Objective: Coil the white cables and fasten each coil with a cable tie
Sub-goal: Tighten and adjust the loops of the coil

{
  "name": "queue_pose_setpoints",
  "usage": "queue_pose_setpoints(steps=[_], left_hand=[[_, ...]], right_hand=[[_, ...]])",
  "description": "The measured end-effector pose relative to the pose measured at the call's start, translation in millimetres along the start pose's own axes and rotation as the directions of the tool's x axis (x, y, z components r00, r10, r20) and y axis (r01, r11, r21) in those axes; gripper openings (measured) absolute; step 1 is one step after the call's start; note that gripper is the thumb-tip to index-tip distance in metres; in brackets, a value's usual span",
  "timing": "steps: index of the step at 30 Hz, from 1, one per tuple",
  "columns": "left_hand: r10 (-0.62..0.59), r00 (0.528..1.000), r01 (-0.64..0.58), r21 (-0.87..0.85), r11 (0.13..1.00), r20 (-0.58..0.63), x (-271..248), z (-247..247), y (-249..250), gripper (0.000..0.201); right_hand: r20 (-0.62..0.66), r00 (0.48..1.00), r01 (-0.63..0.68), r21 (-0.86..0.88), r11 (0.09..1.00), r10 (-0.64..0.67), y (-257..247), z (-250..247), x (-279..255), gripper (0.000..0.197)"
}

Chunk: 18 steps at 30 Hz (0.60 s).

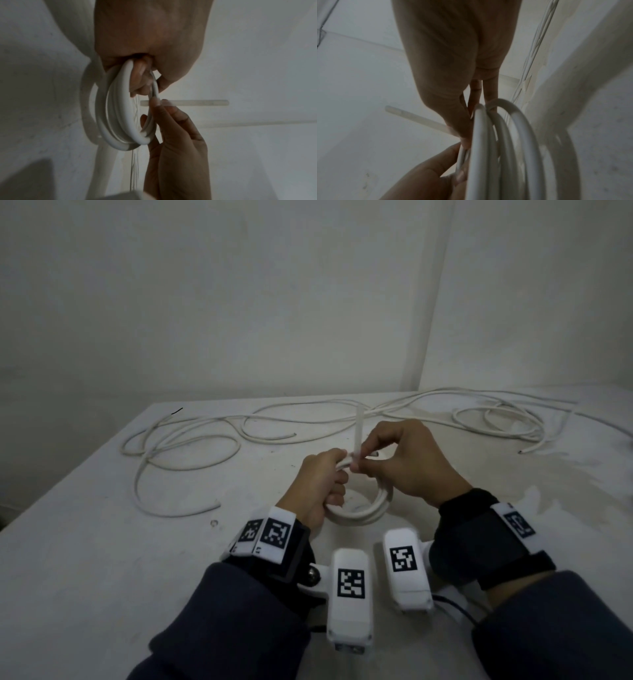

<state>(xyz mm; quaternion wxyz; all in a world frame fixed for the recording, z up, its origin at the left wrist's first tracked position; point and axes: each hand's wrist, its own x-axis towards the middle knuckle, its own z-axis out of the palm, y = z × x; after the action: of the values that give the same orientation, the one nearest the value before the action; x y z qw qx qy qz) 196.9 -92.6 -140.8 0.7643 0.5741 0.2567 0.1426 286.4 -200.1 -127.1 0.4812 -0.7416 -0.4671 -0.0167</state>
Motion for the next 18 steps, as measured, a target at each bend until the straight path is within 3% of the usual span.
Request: queue_pose_setpoints(steps=[5,9,14,18], left_hand=[[-0.057,0.996,0.060,-0.040,0.997,0.062,1.2,-3.6,0.9,0.023],[-0.056,0.994,0.070,-0.152,0.986,0.096,0.9,-5.1,-0.6,0.019],[0.076,0.997,-0.079,-0.097,0.992,-0.028,1.3,-2.1,-2.1,0.017],[0.102,0.991,-0.111,-0.097,0.989,-0.091,-0.1,-0.8,-1.4,0.022]], right_hand=[[-0.001,0.999,0.045,-0.026,0.999,-0.045,0.3,-1.6,-0.8,0.033],[-0.019,1.000,0.023,-0.006,1.000,-0.023,5.3,-0.3,0.4,0.022],[-0.020,0.999,-0.023,0.093,0.995,0.025,2.7,1.4,-0.4,0.023],[0.021,0.999,-0.048,0.178,0.983,0.045,-0.7,1.4,-0.7,0.023]])
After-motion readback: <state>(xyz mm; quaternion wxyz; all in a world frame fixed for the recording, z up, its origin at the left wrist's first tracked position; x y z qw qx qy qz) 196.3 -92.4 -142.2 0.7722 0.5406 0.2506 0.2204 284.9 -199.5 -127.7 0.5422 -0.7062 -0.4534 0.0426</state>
